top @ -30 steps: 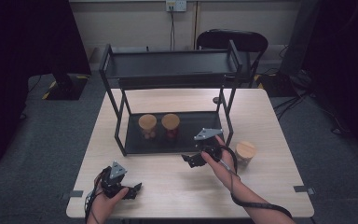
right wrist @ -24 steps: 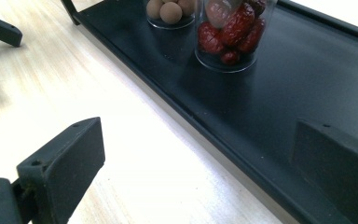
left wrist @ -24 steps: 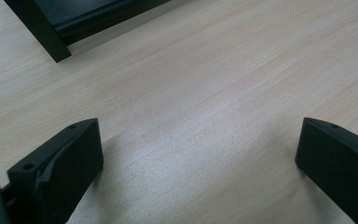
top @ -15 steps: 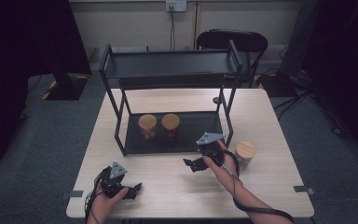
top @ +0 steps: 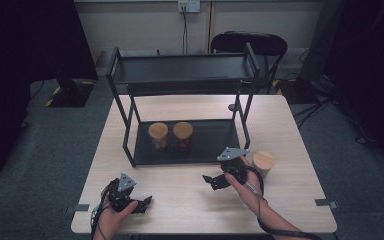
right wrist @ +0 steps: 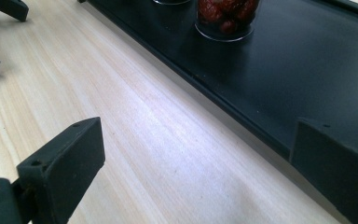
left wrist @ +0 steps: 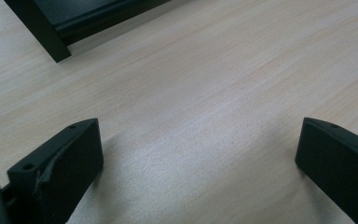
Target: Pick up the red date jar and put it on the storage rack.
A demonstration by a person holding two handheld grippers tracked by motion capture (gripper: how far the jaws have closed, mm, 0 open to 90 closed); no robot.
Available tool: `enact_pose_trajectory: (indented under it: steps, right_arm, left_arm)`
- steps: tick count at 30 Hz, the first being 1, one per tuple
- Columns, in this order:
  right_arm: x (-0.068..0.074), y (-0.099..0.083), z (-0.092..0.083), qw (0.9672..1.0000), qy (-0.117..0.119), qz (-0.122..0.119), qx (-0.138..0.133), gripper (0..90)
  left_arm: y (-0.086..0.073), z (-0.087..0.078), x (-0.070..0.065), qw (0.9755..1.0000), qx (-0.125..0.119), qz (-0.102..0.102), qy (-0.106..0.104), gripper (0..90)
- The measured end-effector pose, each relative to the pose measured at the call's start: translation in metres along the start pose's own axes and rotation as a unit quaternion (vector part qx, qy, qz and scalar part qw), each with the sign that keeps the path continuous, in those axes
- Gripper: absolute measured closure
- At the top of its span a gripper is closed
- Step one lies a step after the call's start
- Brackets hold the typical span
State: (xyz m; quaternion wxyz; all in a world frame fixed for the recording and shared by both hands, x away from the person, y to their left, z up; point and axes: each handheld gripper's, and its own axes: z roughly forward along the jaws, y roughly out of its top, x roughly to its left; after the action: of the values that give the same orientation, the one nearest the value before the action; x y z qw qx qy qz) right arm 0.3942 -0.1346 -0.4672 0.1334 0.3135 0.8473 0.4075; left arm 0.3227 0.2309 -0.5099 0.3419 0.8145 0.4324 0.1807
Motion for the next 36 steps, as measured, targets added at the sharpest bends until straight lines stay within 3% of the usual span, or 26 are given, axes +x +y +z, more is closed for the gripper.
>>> enact_pose_trajectory:
  steps: [36]
  right_arm:
    - [-0.009, -0.045, -0.035, 0.9999, -0.005, 0.006, 0.009, 3.1]
  left_arm:
    - [0.000, 0.000, 0.000, 1.0000, 0.000, 0.001, -0.001, 0.4]
